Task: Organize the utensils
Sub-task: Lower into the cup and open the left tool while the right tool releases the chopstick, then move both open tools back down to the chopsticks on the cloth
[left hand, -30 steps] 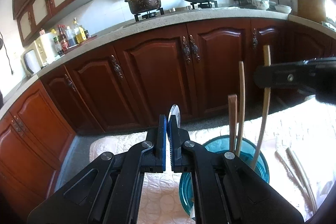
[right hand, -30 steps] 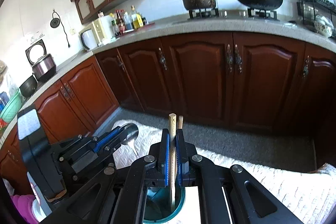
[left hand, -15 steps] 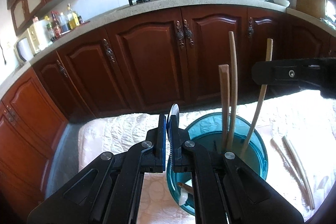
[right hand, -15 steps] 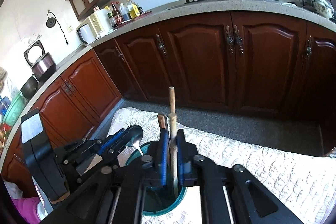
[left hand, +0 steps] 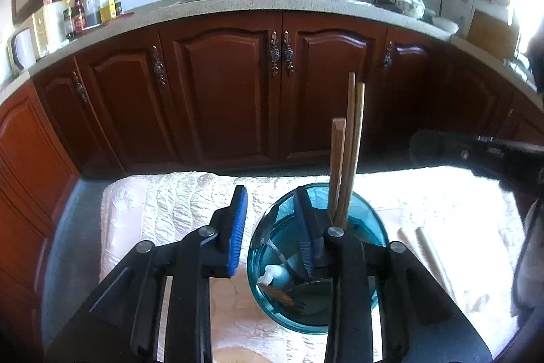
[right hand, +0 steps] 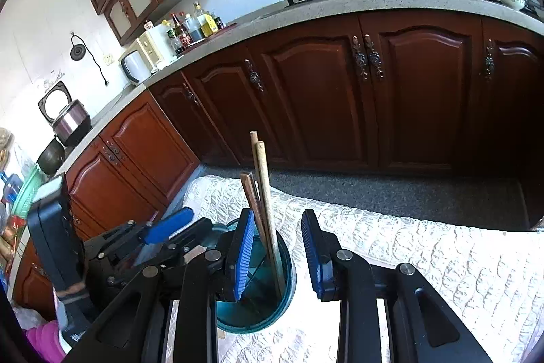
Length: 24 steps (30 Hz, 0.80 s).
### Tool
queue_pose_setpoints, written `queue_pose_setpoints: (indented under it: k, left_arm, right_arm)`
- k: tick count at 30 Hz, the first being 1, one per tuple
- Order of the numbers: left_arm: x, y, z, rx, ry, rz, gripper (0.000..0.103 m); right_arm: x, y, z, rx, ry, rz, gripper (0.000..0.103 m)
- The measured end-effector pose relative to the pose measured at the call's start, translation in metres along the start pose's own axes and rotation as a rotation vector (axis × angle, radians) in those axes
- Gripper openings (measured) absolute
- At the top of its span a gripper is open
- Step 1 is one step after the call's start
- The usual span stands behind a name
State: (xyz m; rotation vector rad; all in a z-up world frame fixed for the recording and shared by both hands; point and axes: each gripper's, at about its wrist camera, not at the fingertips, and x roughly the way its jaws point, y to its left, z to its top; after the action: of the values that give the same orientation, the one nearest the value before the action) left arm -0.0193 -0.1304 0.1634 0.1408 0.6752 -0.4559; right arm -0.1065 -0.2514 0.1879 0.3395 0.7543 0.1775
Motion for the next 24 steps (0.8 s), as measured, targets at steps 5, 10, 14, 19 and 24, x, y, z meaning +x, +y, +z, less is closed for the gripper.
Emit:
queue_pose_setpoints:
  k: [5, 10, 14, 19, 24]
  left_arm:
    - [-0.014, 0.003, -0.001, -0.033, 0.003, -0.014, 0.03]
    - [-0.031, -0.001, -0.003, -0.037, -0.012, -0.021, 0.035]
    - [-0.048, -0.01, -0.005, -0.035, -0.036, -0.032, 0.043]
    - [-0.062, -0.026, -0.009, -0.034, -0.044, -0.054, 0.046]
    - [-0.071, -0.043, -0.015, -0.028, -0.034, -0.076, 0.048]
  right_arm:
    - [-0.009, 0.0, -0.007, 0.007, -0.004, -0.007, 0.027]
    - [-0.02, 0.003, -0.019, -0.003, 0.0, -0.019, 0.027]
    - [-0.034, 0.008, -0.027, -0.017, -0.014, -0.04, 0.028]
    - [-0.055, 0.013, -0.038, -0.024, -0.038, -0.071, 0.033]
    - [-0.072, 0.014, -0.051, -0.026, -0.047, -0.103, 0.033]
